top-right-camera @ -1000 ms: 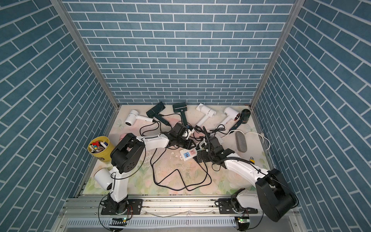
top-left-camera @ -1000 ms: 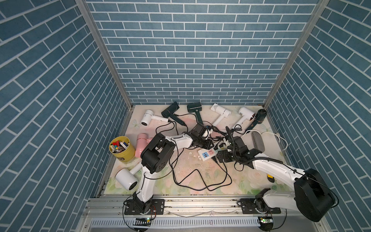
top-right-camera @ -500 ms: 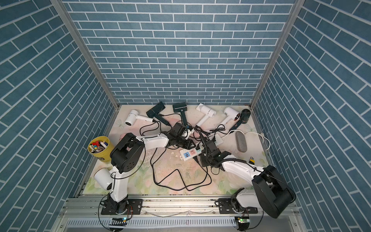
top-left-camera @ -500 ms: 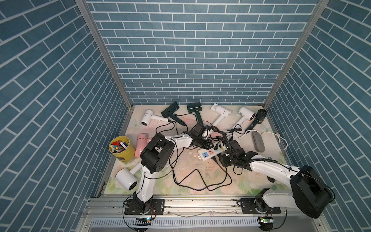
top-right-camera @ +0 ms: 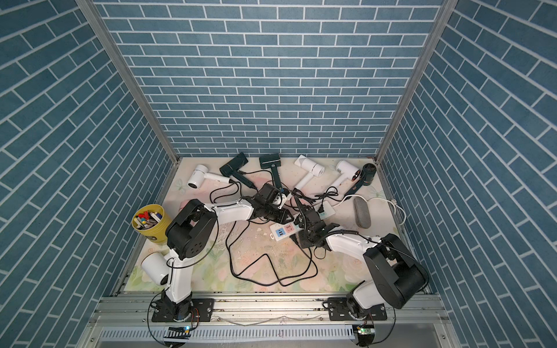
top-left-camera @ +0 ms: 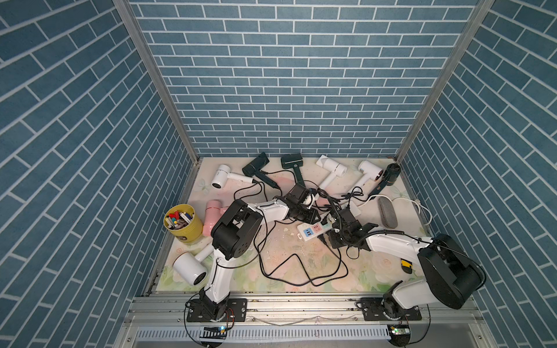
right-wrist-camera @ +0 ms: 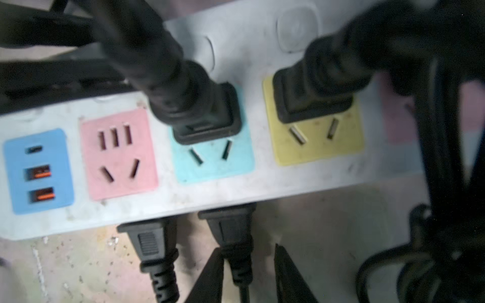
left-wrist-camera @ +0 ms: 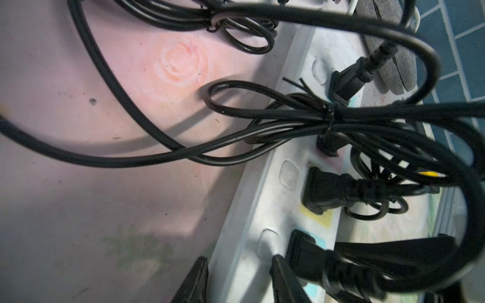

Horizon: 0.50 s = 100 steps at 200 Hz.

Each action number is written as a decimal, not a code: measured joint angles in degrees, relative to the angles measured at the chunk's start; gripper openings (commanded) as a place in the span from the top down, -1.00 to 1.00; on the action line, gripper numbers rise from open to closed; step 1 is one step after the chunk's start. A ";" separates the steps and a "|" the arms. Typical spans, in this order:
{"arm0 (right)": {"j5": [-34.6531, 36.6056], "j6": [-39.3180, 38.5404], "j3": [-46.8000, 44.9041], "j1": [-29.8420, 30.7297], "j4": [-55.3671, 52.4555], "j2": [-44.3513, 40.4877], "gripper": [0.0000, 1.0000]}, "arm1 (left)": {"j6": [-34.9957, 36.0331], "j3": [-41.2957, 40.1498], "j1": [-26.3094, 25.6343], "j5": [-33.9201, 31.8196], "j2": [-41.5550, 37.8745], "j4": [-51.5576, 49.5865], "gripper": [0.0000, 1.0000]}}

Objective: Charge the blow dryers
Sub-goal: Insert the plug into the socket.

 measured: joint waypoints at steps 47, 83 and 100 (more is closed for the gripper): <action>0.22 -0.87 1.16 0.63 -0.63 1.29 1.00 | -0.02 0.11 0.17 0.57 0.24 0.11 0.18; 0.55 -0.83 2.95 0.74 -3.28 1.33 1.00 | -0.04 0.13 0.28 1.11 0.42 0.46 0.18; 0.61 -0.81 4.37 0.79 -5.25 1.53 1.00 | -0.13 -0.13 0.28 1.20 0.44 1.11 0.18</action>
